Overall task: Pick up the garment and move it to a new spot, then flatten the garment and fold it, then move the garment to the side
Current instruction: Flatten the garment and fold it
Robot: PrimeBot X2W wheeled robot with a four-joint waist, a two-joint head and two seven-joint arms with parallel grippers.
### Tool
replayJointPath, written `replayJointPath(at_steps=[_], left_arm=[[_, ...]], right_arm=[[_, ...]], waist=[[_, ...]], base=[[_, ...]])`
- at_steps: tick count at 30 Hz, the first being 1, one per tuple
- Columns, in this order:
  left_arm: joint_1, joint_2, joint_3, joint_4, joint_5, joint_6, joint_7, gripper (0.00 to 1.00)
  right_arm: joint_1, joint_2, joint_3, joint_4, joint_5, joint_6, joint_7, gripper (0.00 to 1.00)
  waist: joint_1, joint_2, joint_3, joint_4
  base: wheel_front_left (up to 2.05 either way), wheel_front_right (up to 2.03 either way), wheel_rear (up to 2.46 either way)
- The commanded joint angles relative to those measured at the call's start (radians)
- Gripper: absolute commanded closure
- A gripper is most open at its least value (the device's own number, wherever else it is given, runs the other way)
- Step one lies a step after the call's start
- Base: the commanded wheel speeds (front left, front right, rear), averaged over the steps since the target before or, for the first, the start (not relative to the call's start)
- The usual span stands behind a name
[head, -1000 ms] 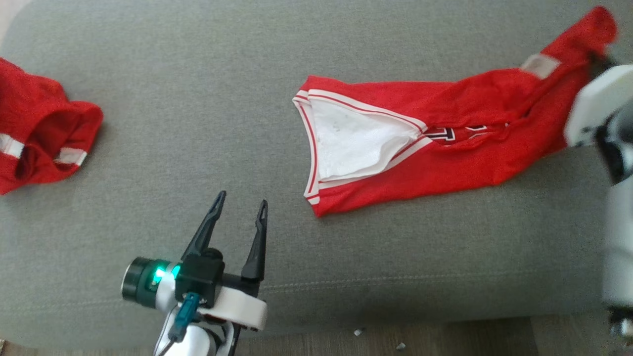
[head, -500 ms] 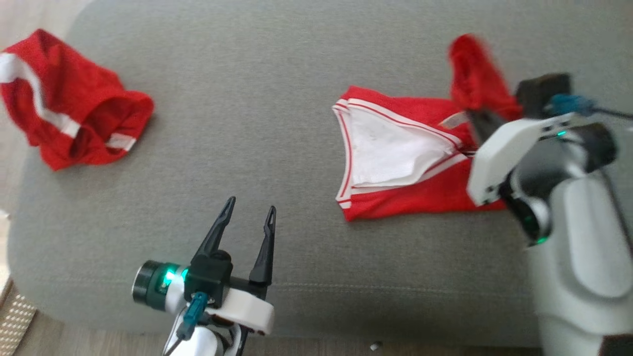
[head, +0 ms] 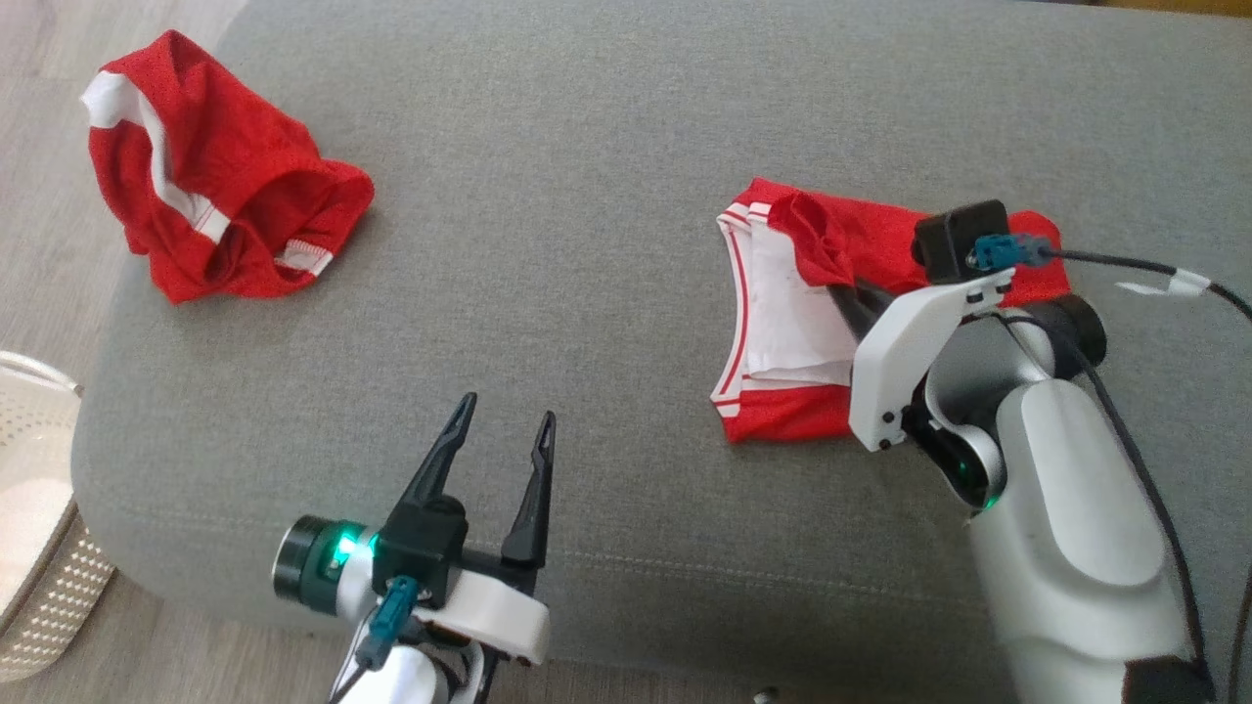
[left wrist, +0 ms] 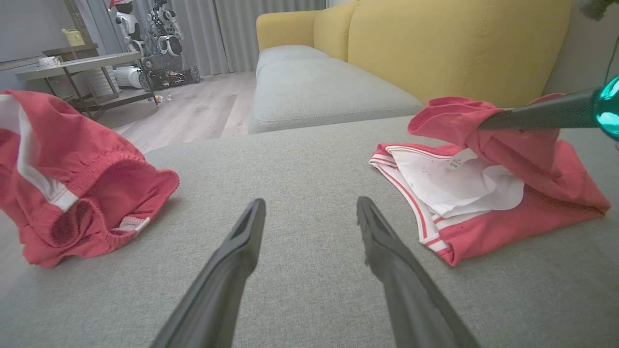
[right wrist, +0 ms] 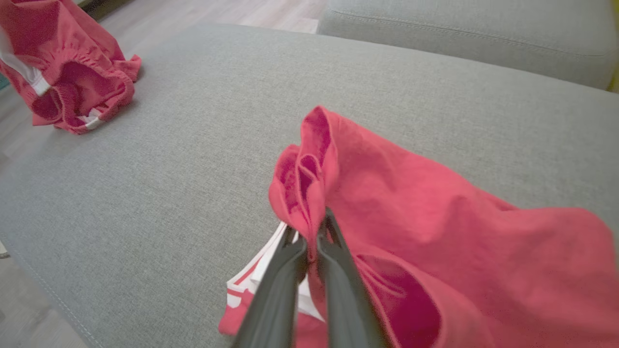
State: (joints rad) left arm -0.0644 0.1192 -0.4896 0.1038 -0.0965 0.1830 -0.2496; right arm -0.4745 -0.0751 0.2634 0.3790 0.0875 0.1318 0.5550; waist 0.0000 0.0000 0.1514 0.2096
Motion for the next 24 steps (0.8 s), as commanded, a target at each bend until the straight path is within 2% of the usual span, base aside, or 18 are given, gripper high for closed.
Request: replayJointPath(at_steps=[1,2,3,4,7,9,13,17,23,24], left_arm=[[-0.017,-0.006,0.038,-0.025,0.013,-0.007,-0.012,0.00],[-0.017,-0.008,0.038,-0.024,0.015,-0.008,-0.012,0.00],[-0.016,-0.009,0.038,-0.022,0.016,-0.009,-0.012,0.00],[-0.015,-0.012,0.038,-0.018,0.018,-0.012,-0.012,0.00],[-0.013,-0.014,0.041,-0.014,0.020,-0.013,-0.012,0.00],[-0.009,-0.014,0.046,-0.013,0.022,-0.012,-0.012,0.00],[0.000,-0.014,0.051,-0.016,0.027,-0.010,-0.012,0.00],[0.009,-0.017,0.056,-0.024,0.028,-0.008,-0.012,0.00],[0.021,-0.021,0.059,-0.027,0.030,-0.010,-0.012,0.00],[0.022,-0.021,0.059,-0.028,0.031,-0.011,-0.012,0.00]], right_arm=[[-0.040,0.022,0.023,-0.028,0.015,-0.001,-0.013,1.00],[-0.044,0.023,0.023,-0.015,0.016,-0.001,-0.021,0.84],[-0.048,0.024,0.022,-0.004,0.019,-0.001,-0.033,0.39],[-0.055,0.024,0.029,0.000,0.059,-0.001,-0.075,0.00],[-0.065,0.024,0.042,-0.012,0.159,-0.001,-0.141,0.00],[-0.077,0.025,0.024,-0.029,0.178,-0.001,-0.191,0.00],[-0.080,0.023,-0.104,-0.062,0.064,-0.001,-0.296,0.00],[-0.032,0.004,-0.227,-0.079,-0.039,-0.001,-0.356,0.00],[0.069,-0.034,-0.254,-0.022,-0.092,-0.001,-0.420,0.00],[0.077,-0.035,-0.247,-0.004,-0.085,-0.001,-0.428,0.50]], waist=[[0.0000,0.0000,0.001,0.002],[0.0000,0.0000,0.001,0.003],[0.0000,0.0000,0.000,0.004],[0.0000,0.0000,-0.002,0.006],[0.0000,0.0000,-0.008,0.002],[0.0000,0.0000,-0.012,-0.005],[0.0000,0.0000,-0.024,-0.018],[0.0000,0.0000,-0.035,-0.028],[0.0000,0.0000,-0.047,-0.039],[0.0000,0.0000,-0.047,-0.039]], base=[[0.00,0.00,0.00],[0.00,0.00,0.00],[0.00,0.00,0.00],[0.00,0.00,0.00],[0.00,0.00,0.00],[0.00,0.00,0.00],[0.00,0.00,0.00],[0.00,0.00,0.00],[0.00,0.00,0.00],[0.00,0.00,0.00]])
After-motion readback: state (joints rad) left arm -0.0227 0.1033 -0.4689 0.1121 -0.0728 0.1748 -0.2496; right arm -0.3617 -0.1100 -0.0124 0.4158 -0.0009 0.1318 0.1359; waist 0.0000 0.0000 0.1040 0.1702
